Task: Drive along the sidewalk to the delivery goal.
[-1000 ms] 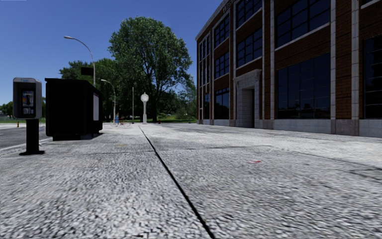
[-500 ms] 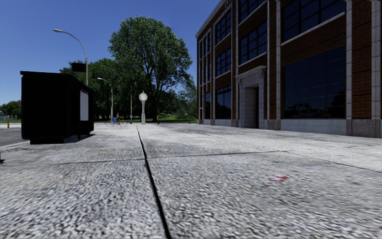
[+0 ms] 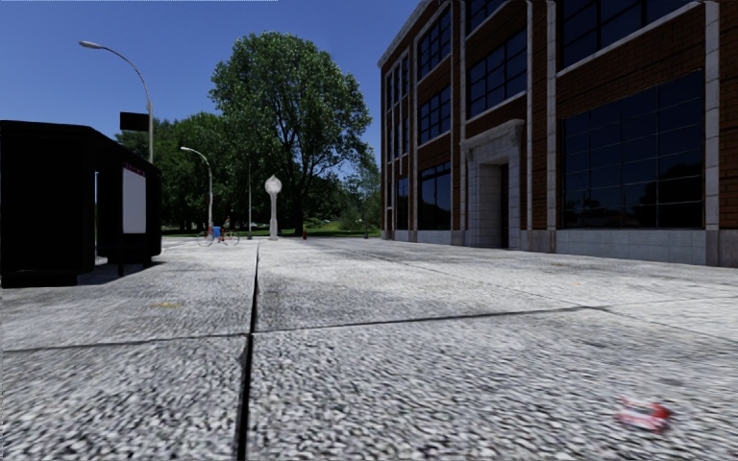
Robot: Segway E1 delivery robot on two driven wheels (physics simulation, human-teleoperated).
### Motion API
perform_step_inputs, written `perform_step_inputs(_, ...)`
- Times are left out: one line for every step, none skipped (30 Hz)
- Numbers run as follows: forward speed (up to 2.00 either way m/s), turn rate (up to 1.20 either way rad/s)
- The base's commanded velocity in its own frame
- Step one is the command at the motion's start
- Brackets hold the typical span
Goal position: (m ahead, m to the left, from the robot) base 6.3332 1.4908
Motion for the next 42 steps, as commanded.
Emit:
perform_step_inputs(2.0,0.0)
perform_step_inputs(2.0,0.0)
perform_step_inputs(2.0,0.0)
perform_step_inputs(2.0,0.0)
perform_step_inputs(2.0,0.02)
perform_step_inputs(2.0,0.06)
perform_step_inputs(2.0,0.06)
perform_step_inputs(2.0,0.06)
perform_step_inputs(2.0,0.07)
perform_step_inputs(2.0,0.08)
perform_step_inputs(2.0,0.08)
perform_step_inputs(2.0,0.12)
perform_step_inputs(2.0,0.14)
perform_step_inputs(2.0,0.16)
perform_step_inputs(2.0,0.19)
perform_step_inputs(2.0,0.19)
perform_step_inputs(2.0,0.25)
perform_step_inputs(1.94,0.27)
perform_step_inputs(1.84,0.28)
perform_step_inputs(1.78,0.29)
perform_step_inputs(1.74,0.3)
perform_step_inputs(1.67,0.32)
perform_step_inputs(1.63,0.34)
perform_step_inputs(1.57,0.36)
perform_step_inputs(1.49,0.37)
perform_step_inputs(1.46,0.37)
perform_step_inputs(1.46,0.37)
perform_step_inputs(1.45,0.39)
perform_step_inputs(1.44,0.43)
perform_step_inputs(1.44,0.44)
perform_step_inputs(1.43,0.43)
perform_step_inputs(1.43,0.4)
perform_step_inputs(1.43,0.38)
perform_step_inputs(1.43,0.37)
perform_step_inputs(1.43,0.37)
perform_step_inputs(1.43,0.37)
perform_step_inputs(1.43,0.33)
perform_step_inputs(1.43,0.33)
perform_step_inputs(1.43,0.25)
perform_step_inputs(1.43,0.2)
perform_step_inputs(1.43,0.19)
perform_step_inputs(1.43,0.19)
